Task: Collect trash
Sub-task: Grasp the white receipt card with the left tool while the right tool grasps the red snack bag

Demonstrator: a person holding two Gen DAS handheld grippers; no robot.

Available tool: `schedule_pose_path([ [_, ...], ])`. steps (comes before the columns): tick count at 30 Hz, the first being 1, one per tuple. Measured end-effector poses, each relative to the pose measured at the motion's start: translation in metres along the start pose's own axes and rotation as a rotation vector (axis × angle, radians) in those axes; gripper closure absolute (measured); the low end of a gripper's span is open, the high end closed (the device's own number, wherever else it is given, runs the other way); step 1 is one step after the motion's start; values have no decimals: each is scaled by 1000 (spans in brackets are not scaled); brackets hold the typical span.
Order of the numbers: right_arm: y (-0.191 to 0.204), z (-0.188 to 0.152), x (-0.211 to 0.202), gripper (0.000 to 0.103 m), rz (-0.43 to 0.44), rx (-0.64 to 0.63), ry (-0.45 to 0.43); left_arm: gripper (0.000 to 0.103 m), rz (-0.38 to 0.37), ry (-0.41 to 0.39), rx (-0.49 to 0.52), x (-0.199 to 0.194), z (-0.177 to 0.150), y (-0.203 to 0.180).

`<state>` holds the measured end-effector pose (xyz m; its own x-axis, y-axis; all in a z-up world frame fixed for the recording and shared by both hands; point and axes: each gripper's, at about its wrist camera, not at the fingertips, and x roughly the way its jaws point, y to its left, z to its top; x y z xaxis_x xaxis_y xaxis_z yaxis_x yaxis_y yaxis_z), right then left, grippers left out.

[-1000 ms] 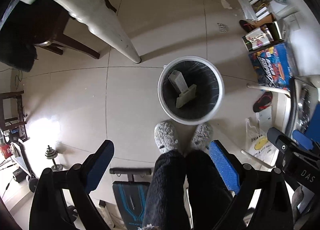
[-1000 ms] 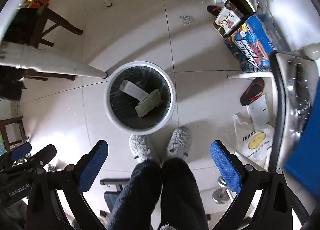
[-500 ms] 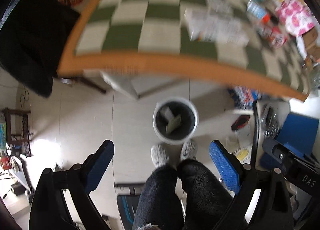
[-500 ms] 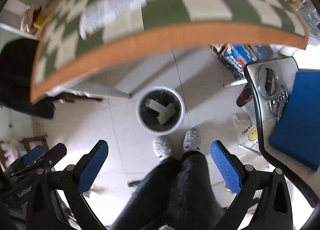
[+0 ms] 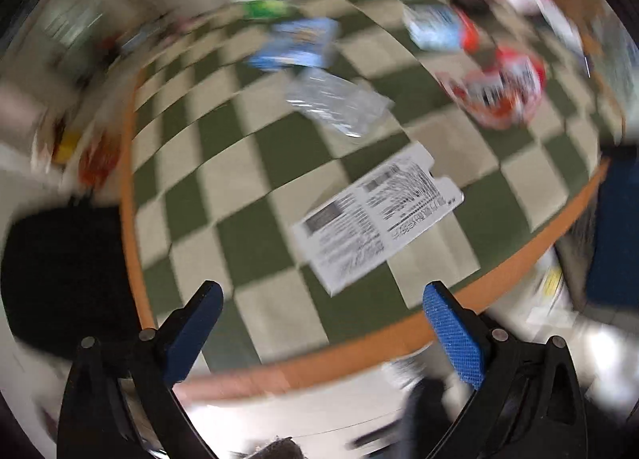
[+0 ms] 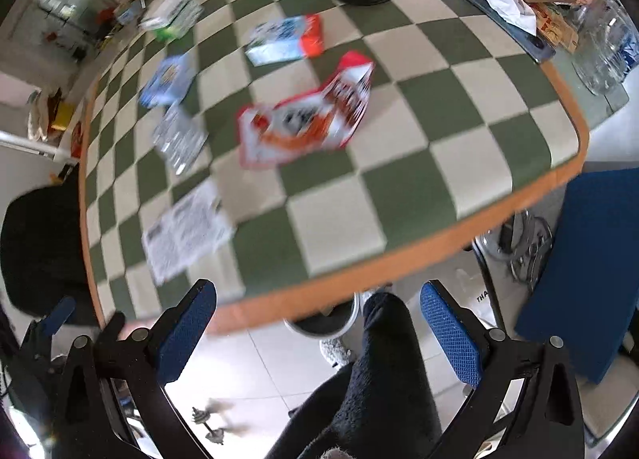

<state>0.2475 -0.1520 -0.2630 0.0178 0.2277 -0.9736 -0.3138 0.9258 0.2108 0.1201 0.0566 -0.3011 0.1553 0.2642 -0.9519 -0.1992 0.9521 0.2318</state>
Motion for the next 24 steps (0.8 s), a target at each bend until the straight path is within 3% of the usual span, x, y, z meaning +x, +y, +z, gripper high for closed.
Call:
schedule_pose_path([
  [5,-18,55,38,0,-11,24,71,0,4,119,289,56,41,-21],
  [8,-27,81,59,0,-11,35,106,1,-57,186,368,80,57,-28],
  [12,-36,109,80,0,18,66,127,1,-134,265,413,101,67,-33],
  [16,-36,127,101,3,31,73,118,5,-163,276,396,109,73,-37],
  [20,-25,134,114,24,37,54,93,12,-191,282,296,110,74,-27],
  [22,-16,133,112,56,36,24,47,13,-189,293,207,111,74,-22],
  [24,-11,133,108,69,38,14,8,16,-183,329,31,114,74,-9],
])
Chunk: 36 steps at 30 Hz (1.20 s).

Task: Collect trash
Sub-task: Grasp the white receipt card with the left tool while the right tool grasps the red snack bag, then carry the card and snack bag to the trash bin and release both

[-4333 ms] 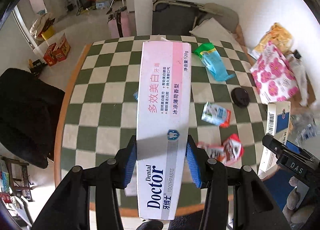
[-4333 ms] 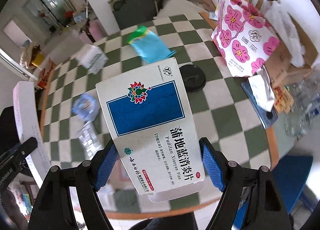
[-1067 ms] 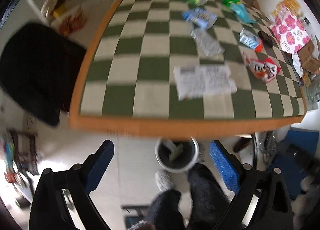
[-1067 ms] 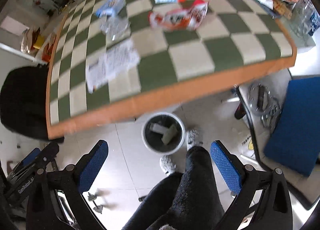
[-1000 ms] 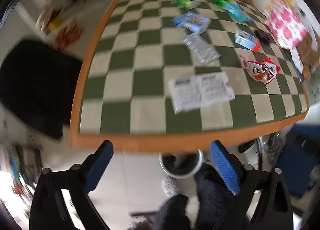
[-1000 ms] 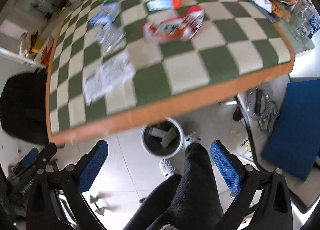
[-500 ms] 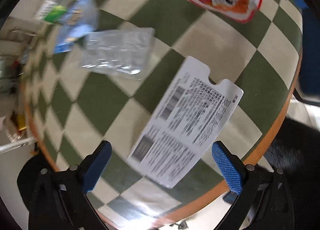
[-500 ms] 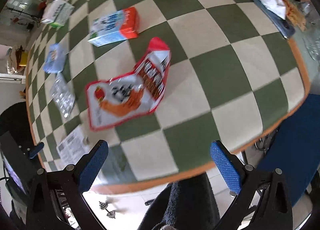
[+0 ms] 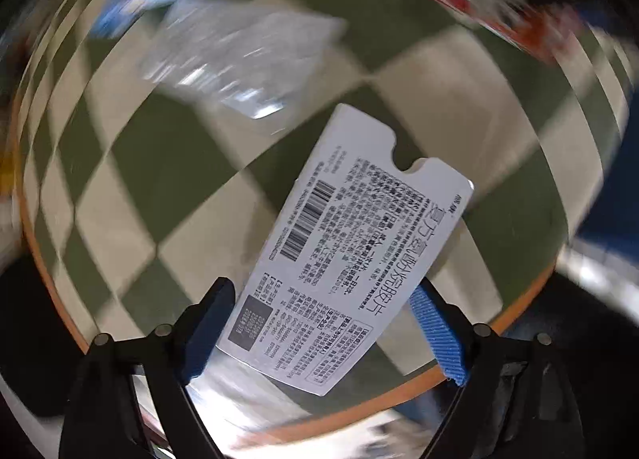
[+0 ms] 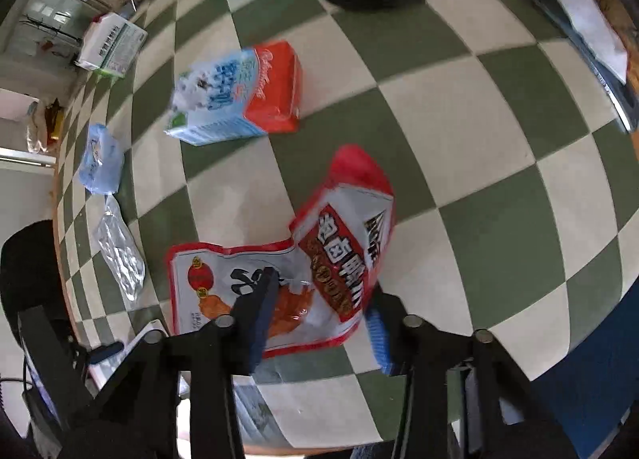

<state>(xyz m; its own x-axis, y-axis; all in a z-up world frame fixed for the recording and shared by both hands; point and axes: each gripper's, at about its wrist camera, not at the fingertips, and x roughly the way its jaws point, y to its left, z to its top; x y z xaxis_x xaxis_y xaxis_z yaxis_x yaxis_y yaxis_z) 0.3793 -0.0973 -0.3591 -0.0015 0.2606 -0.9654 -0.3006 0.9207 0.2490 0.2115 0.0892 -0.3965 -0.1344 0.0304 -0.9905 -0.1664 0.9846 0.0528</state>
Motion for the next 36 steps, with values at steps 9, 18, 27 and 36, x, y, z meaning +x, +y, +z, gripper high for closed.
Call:
schedule_pose_path([
  [9,-17,6,-7,83,109,53,2,15,-118,-14,-501,3,-3,27],
  [18,-6,0,7,83,166,42,-1,27,-36,-78,-409,-7,-8,-6],
  [27,-6,-6,-18,86,172,33,-86,27,-12,-127,-471,-16,-36,-11],
  [36,-19,-18,-64,86,196,48,-174,28,9,-271,-513,-65,-75,-16],
])
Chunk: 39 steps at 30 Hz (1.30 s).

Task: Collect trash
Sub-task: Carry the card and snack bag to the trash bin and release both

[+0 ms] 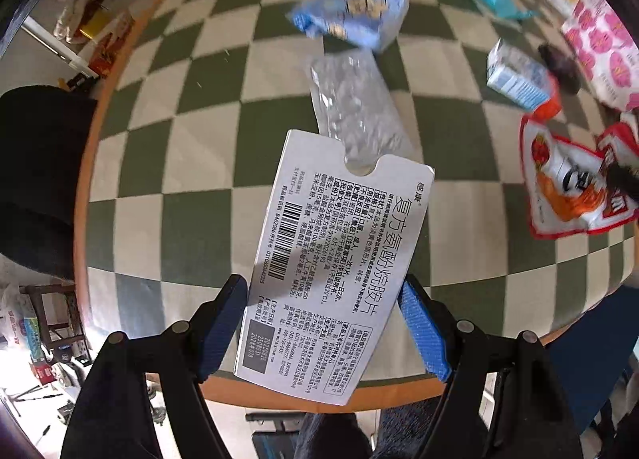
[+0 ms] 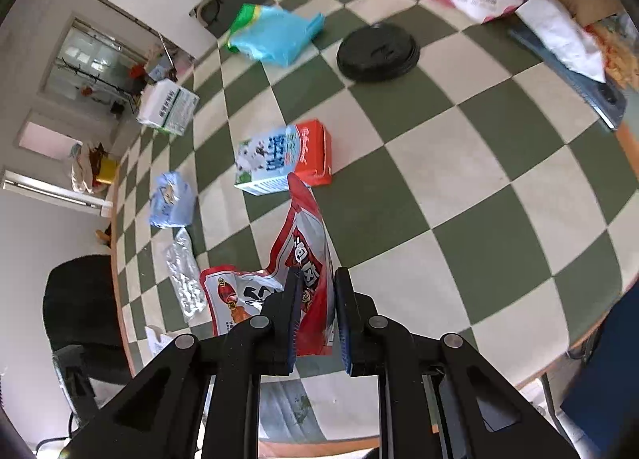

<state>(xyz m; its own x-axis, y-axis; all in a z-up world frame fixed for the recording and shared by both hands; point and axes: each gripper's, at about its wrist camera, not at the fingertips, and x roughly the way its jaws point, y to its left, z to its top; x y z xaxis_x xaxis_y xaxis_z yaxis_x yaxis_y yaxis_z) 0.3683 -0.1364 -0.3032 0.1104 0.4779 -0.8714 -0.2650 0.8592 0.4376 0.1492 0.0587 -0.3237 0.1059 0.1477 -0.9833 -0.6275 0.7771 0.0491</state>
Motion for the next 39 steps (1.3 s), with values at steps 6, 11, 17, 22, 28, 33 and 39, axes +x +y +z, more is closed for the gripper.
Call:
schedule_pose_path([
  [6,4,-23,-29,86,9,-12,-45,28,-50,-88,-31,-53,-18,15],
  [11,8,-66,-57,86,14,-28,-71,28,-123,-115,-53,-63,-35,33],
  [17,1,-145,-88,86,-18,-29,-77,28,-224,-66,-76,-60,-101,42],
  [22,-19,-215,-88,86,-75,-7,-18,28,-271,81,-86,-22,-164,40],
  [28,-59,-281,-40,86,-159,50,117,28,-328,269,-176,58,-203,39],
  [33,-96,-309,41,86,-207,93,208,28,-370,368,-305,160,-206,44],
  [39,-133,-327,159,86,-235,118,259,27,-432,448,-377,278,-196,45],
])
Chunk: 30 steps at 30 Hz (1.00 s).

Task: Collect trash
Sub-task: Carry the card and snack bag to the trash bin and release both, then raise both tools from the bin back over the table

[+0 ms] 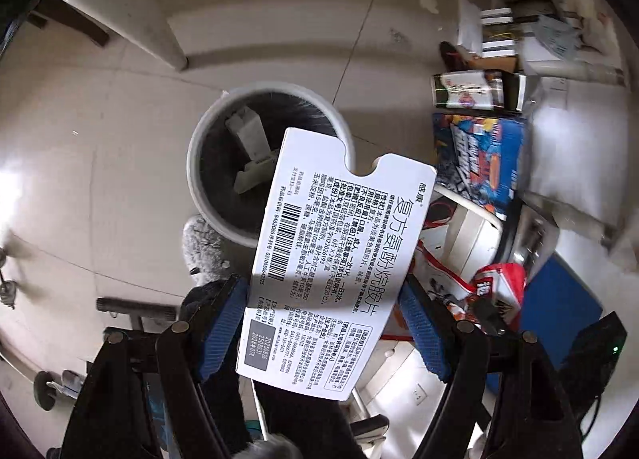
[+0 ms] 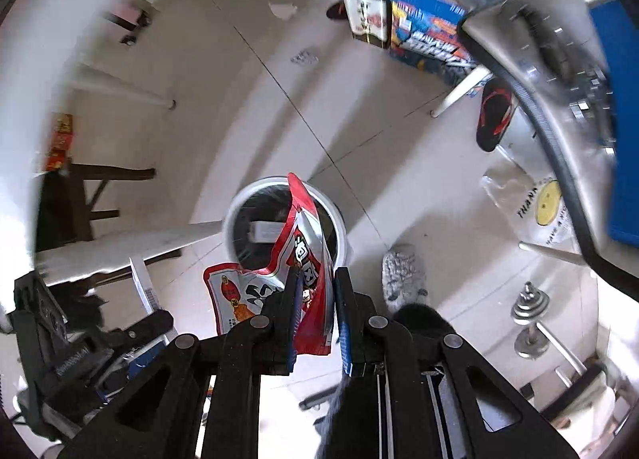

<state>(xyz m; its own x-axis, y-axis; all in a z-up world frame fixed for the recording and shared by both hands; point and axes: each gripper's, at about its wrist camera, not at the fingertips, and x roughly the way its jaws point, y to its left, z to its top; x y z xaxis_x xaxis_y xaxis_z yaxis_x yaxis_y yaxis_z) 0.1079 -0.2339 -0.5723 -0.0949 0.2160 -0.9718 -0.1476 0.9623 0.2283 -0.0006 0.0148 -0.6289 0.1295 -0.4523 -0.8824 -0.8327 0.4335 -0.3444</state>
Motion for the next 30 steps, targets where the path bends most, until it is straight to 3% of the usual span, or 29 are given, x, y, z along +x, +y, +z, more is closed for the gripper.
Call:
schedule_pose_path([
  [4,6,16,74,86,-7,-11,29,22,22,-2,6,37,25,25],
  [6,9,21,114,85,1,-30,88,3,29,-8,3,43,28,36],
  [8,14,24,146,85,27,-56,149,2,53,-12,-2,50,27,48],
  [10,19,24,164,68,36,-94,188,2,90,-29,9,51,23,55],
  [12,25,21,175,44,39,-142,206,2,147,-65,24,47,18,58],
  [13,27,19,177,40,40,-164,213,2,184,-92,38,44,14,59],
  [15,32,13,175,14,14,-224,220,2,288,-148,79,36,5,59],
  [17,41,7,168,0,-41,-296,204,2,349,-176,103,28,-5,59],
  [22,62,-9,144,0,-166,-430,153,2,396,-186,117,8,-26,58],
  [30,72,-22,93,0,-202,-462,120,2,406,-203,152,-36,-60,31],
])
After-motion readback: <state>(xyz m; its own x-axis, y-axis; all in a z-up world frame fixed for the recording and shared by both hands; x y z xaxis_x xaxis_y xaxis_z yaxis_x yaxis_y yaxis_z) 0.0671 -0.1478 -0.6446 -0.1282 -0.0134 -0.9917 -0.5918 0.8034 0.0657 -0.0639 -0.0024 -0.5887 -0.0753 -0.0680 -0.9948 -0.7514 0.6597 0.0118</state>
